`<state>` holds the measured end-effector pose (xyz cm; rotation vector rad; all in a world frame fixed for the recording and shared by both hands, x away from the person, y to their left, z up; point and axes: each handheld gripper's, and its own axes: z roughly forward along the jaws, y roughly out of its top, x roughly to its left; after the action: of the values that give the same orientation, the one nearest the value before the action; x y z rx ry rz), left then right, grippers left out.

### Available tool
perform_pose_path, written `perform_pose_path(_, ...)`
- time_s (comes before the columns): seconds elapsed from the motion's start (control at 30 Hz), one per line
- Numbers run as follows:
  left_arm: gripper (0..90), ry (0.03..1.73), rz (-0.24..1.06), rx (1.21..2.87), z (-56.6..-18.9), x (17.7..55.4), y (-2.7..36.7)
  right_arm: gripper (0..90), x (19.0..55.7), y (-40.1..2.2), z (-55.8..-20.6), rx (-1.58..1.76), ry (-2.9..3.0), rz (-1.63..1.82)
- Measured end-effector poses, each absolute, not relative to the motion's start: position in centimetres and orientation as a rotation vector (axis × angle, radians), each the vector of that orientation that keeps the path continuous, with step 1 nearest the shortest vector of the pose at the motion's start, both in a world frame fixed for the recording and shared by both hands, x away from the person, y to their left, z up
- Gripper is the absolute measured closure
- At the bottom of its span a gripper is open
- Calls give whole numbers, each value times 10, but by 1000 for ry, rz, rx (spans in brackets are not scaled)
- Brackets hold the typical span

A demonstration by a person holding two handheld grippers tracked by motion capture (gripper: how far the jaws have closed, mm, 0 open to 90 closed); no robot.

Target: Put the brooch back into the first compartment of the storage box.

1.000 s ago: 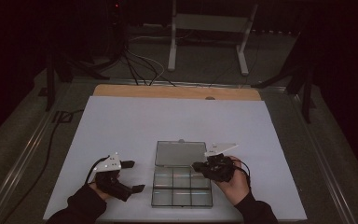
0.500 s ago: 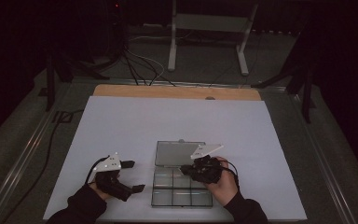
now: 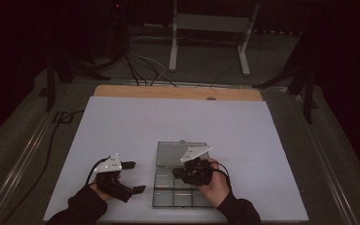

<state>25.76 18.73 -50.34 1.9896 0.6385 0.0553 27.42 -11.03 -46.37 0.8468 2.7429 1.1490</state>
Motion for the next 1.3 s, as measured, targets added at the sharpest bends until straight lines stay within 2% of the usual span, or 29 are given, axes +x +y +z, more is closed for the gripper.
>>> perform_pose_path(0.53, 7, 636, 51, 1989, -504, 258, 187, 854, 277, -87, -473, 799, 2794, 1119)
perform_pose_path(1.3, 7, 639, 43, 1995, -504, 258, 187, 843, 278, -77, -487, 781, 2849, 1070)
